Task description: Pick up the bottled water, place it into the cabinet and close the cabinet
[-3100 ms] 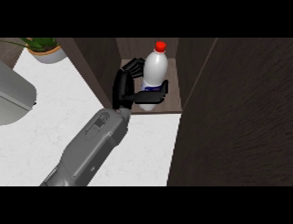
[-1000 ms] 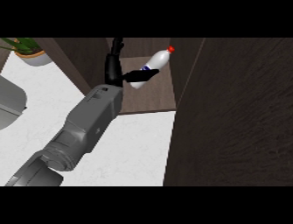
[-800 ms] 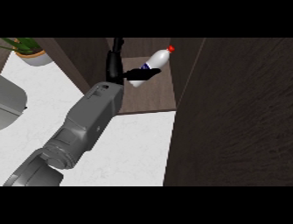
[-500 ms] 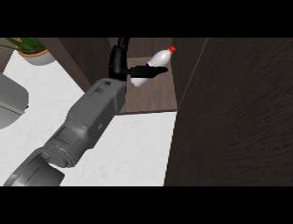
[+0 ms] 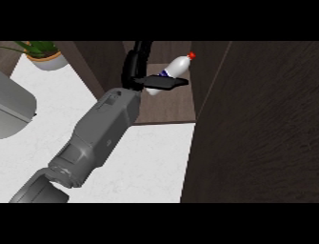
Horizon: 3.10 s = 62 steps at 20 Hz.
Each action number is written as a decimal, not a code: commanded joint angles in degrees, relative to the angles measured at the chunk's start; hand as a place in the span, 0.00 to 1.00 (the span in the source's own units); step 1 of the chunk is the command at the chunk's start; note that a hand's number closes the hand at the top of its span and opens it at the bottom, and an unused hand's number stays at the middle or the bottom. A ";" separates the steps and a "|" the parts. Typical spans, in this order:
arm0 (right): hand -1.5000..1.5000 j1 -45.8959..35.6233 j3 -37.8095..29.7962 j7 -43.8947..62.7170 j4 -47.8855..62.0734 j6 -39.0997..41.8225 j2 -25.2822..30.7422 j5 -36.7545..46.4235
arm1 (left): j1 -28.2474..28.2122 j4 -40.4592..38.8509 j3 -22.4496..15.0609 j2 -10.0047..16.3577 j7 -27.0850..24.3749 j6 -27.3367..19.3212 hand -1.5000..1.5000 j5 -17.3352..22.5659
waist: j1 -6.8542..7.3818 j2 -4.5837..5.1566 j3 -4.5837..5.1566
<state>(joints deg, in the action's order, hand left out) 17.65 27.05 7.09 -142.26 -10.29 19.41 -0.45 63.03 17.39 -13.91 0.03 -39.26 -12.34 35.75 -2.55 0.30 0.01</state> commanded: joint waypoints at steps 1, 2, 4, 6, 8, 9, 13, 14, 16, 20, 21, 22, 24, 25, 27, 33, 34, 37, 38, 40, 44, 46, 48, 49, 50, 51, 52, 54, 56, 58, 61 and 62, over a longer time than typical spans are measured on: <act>0.00 -0.73 1.49 4.31 -4.61 -1.33 -1.07 2.21 | -3.80 7.12 -1.76 -0.03 2.78 1.44 0.00 1.60 | 1.82 -0.55 0.02; 0.00 0.02 -0.49 2.51 -3.83 0.45 0.19 -0.20 | -6.32 10.60 -4.43 -0.03 2.03 -0.31 0.00 4.29 | 0.96 -0.46 -0.01; 0.00 0.62 -1.10 3.99 -5.33 -0.11 -0.02 0.53 | -7.91 14.82 -4.75 -0.03 5.24 -0.34 0.00 1.85 | 2.48 -0.75 -0.01; 0.00 3.76 0.46 1.88 -6.78 1.24 1.14 1.17 | -10.46 19.54 -6.25 -0.03 6.33 -2.94 0.00 3.60 | 2.03 -0.83 -0.03; 0.00 2.51 1.58 -0.23 -2.72 -0.14 -0.84 3.13 | -15.74 25.28 -6.12 1.47 9.31 -1.89 1.00 1.48 | 3.21 -0.96 -0.03; 0.00 1.28 -1.83 3.55 -5.09 -0.05 0.25 0.65 | -17.91 28.19 -7.70 1.11 9.67 -2.69 1.00 0.18 | 3.25 -0.86 -0.02; 0.00 1.04 1.68 2.91 -5.07 2.15 3.58 5.20 | -28.53 36.29 -10.51 3.09 8.06 -2.68 1.00 -0.53 | 3.56 -1.00 0.02; 0.00 -0.65 3.09 6.80 -7.20 1.19 3.73 6.58 | -28.61 40.49 -11.01 4.36 11.29 -4.97 1.00 -0.50 | 4.28 -1.29 0.08; 1.00 -0.73 4.24 5.46 -5.36 3.81 6.44 7.49 | -31.95 42.52 -12.73 2.97 10.78 -5.29 1.00 -1.38 | 3.38 -1.01 0.04; 1.00 -5.40 7.88 12.13 -3.40 4.68 6.40 6.49 | -42.82 55.32 -15.62 8.89 13.64 -5.85 1.00 -2.18 | 4.42 -1.05 0.06; 1.00 -4.87 7.77 12.61 -3.46 5.99 6.83 2.50 | -46.31 58.07 -16.52 8.97 11.55 -5.49 1.00 -2.69 | 4.22 -0.89 0.03; 1.00 -5.96 8.99 16.34 -6.91 5.76 6.82 3.37 | -44.72 59.90 -13.63 11.95 13.17 -4.62 1.00 -1.79 | 3.65 -0.77 0.05; 1.00 -5.07 12.56 15.49 -4.78 5.07 5.42 4.67 | -51.59 66.63 -16.15 13.67 13.63 -7.53 1.00 -3.87 | 3.56 -0.87 0.00; 1.00 -8.72 16.42 19.56 -4.81 2.38 1.19 6.33 | -53.11 67.23 -15.32 14.65 11.43 -5.59 1.00 -3.51 | 3.75 -0.80 0.09; 1.00 -11.05 17.97 21.93 -4.19 1.32 -1.45 5.70 | -56.52 73.51 -14.18 18.55 14.65 -5.84 1.00 -2.57 | 3.92 -0.82 0.07; 1.00 -18.68 24.35 26.93 -0.06 1.31 -7.25 9.16 | -62.01 77.12 -8.53 22.66 13.89 -1.91 1.00 -0.31 | 3.03 -0.52 0.09; 1.00 -19.10 26.35 27.19 1.04 1.04 -7.99 11.05 | -65.44 81.66 -10.27 23.04 14.00 -3.56 1.00 -1.51 | 3.23 -0.67 0.08; 1.00 -27.81 25.35 30.01 7.89 1.34 -16.07 8.22 | -66.51 81.69 -9.41 22.88 13.30 -2.24 1.00 -0.90 | 3.69 -0.44 0.10; 1.00 -28.25 28.13 31.47 9.21 0.23 -18.25 10.11 | -69.42 81.94 -7.20 25.56 11.68 0.93 1.00 0.90 | 3.98 -0.58 0.16; 1.00 -32.65 31.72 32.53 12.12 -3.35 -19.04 12.65 | -69.87 81.21 -6.47 24.90 11.34 0.92 1.00 0.90 | 3.57 -0.58 0.16; 1.00 -40.05 27.97 29.55 16.96 -3.35 -18.96 15.01 | -74.33 83.86 -5.79 26.78 10.10 2.86 1.00 1.07 | 4.43 -0.48 0.14; 1.00 -43.34 26.76 31.38 17.31 -5.69 -18.91 15.45 | -75.77 84.77 -3.90 28.45 10.40 5.18 1.00 2.99 | 4.54 -0.47 0.17; 1.00 -46.14 26.47 34.45 17.61 -8.94 -18.86 15.17 | -75.82 86.04 -3.48 28.16 10.55 3.79 1.00 2.53 | 4.65 -0.54 0.21; 1.00 -47.13 23.04 33.85 19.60 -8.39 -18.84 14.20 | -77.71 86.81 -3.12 29.69 9.74 5.64 1.00 2.35 | 4.96 -0.38 0.18; 1.00 -46.31 23.17 32.53 21.58 -8.93 -18.82 14.07 | -76.59 84.87 1.40 31.82 10.25 8.78 1.00 6.16 | 4.89 -0.22 0.19; 1.00 -47.25 24.73 32.08 22.81 -11.72 -18.82 16.29 | -78.59 86.45 -2.47 29.39 9.31 6.13 1.00 3.01 | 5.08 -0.41 0.20; 1.00 -49.10 20.63 34.00 21.92 -10.95 -18.81 13.59 | -78.51 84.32 -0.89 30.35 9.05 8.09 1.00 4.06 | 5.02 -0.18 0.22; 1.00 -49.74 19.57 33.04 24.40 -13.95 -18.81 13.50 | -78.55 87.38 -0.68 31.08 10.34 7.34 1.00 4.16 | 5.56 -0.16 0.19; 1.00 -51.06 15.61 32.16 28.07 -14.18 -18.86 9.27 | -78.96 84.38 0.59 31.95 8.76 11.34 1.00 5.37 | 6.02 0.34 0.21; 1.00 -57.36 9.97 33.62 32.23 -15.16 -19.07 4.84 | -78.20 87.03 2.45 33.39 11.64 10.15 1.00 6.80 | 6.01 0.28 0.11; 1.00 -60.39 7.54 28.60 40.26 -16.03 -19.25 -3.60 | -82.77 84.90 2.05 31.90 6.74 13.39 1.00 5.21 | 5.68 0.12 0.06; 1.00 -60.95 2.31 26.52 42.24 -12.26 -19.28 -6.28 | -83.47 88.73 3.89 34.71 9.52 13.81 1.00 7.22 | 5.85 0.22 -0.02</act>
<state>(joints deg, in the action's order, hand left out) -38.39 37.25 37.34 -109.25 -24.41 2.05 0.81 -17.24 103.29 -12.15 32.58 -30.09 -0.74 41.44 3.15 0.42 0.12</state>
